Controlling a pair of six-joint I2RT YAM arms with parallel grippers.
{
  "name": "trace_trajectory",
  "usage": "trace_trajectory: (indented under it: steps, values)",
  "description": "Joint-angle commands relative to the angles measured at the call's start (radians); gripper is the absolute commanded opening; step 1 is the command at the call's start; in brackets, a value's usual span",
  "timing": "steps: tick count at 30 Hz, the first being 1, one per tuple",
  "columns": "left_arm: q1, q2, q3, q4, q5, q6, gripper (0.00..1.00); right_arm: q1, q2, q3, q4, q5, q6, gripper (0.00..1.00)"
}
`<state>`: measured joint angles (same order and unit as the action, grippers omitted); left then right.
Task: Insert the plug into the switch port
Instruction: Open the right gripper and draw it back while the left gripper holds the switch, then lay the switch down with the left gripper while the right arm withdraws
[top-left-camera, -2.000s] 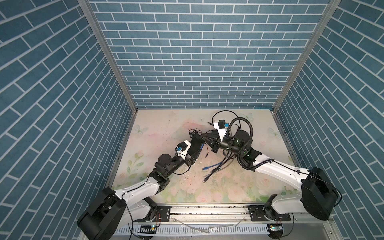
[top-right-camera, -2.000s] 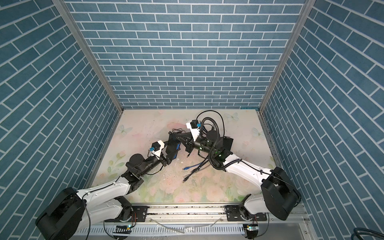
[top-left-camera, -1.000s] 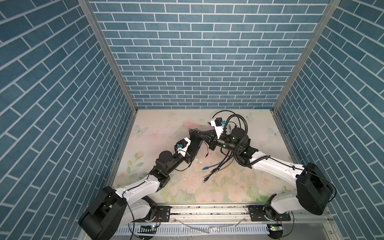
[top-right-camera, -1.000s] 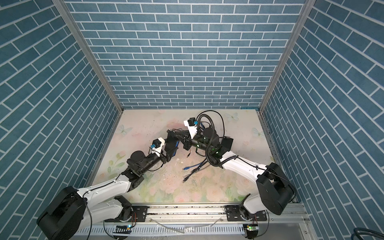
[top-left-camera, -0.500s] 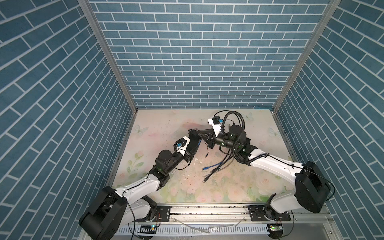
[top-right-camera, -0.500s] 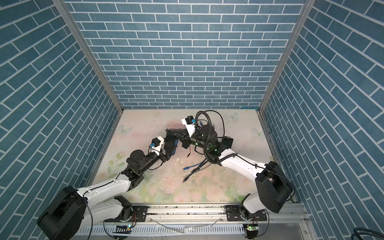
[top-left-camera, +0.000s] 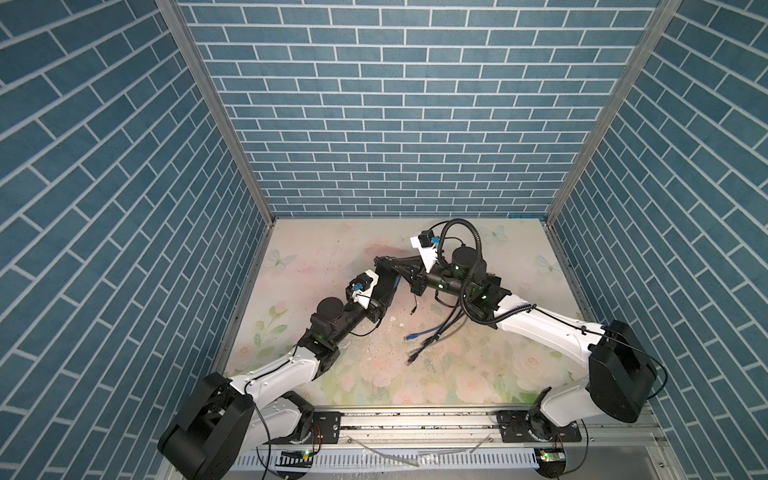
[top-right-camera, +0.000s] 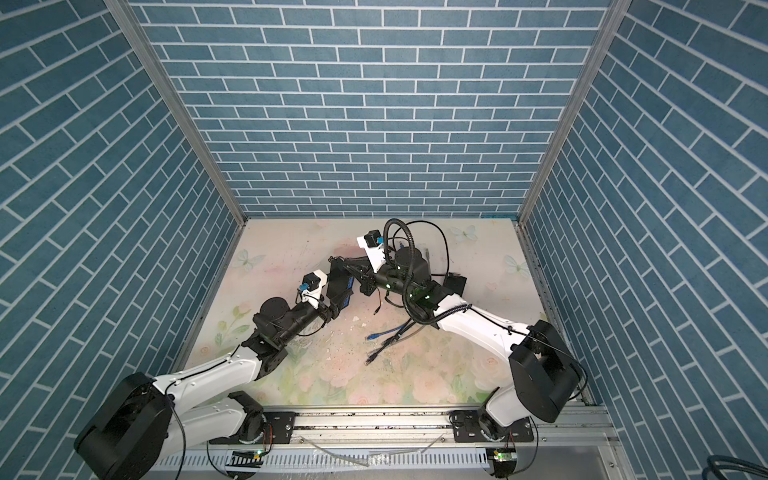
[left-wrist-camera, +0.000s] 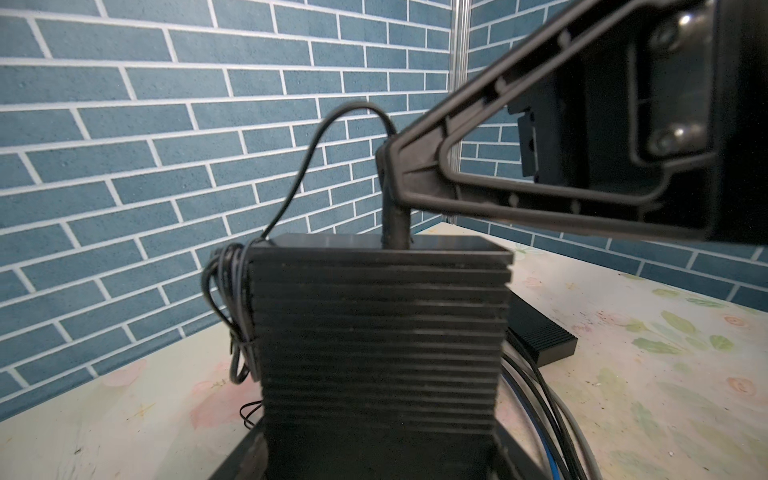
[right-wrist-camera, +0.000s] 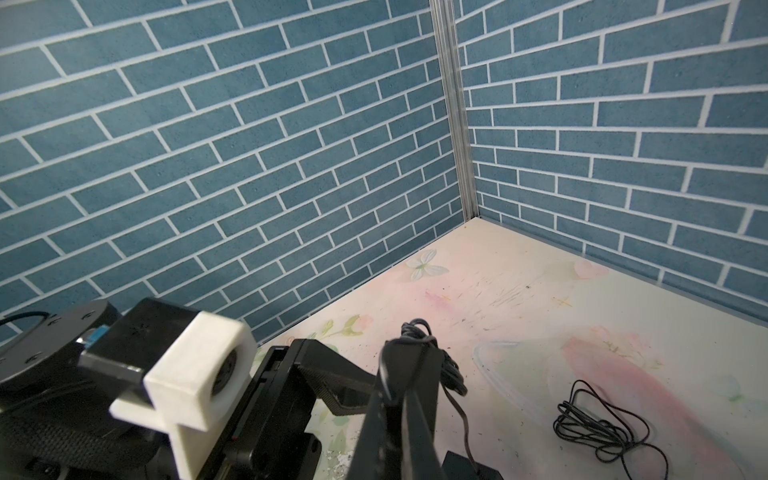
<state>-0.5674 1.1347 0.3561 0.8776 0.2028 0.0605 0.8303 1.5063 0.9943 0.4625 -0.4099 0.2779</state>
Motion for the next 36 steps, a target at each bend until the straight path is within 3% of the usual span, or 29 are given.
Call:
trace_trajectory:
  steps: [1,6,11,20,31,36]
  values:
    - [-0.024,-0.103,0.194,0.505,0.103,0.036,0.22,0.085,0.130,-0.096,-0.475,-0.155,-0.034,0.00]
    - [-0.023,-0.134,0.174,0.378,0.107,0.041,0.22,0.086,0.113,-0.069,-0.473,-0.068,-0.009,0.00]
    - [-0.023,-0.191,0.144,0.066,0.066,0.030,0.18,0.068,0.130,0.008,-0.510,0.056,0.040,0.00]
    - [-0.024,-0.261,0.135,-0.346,-0.054,-0.001,0.17,-0.005,0.241,0.181,-0.612,-0.028,0.062,0.00]
    - [-0.026,-0.302,0.119,-0.755,-0.035,-0.133,0.13,-0.067,0.210,0.194,-0.644,-0.032,0.047,0.00]
    - [-0.027,-0.299,0.098,-0.855,-0.094,-0.205,0.15,-0.126,0.177,0.211,-0.622,-0.002,0.040,0.22]
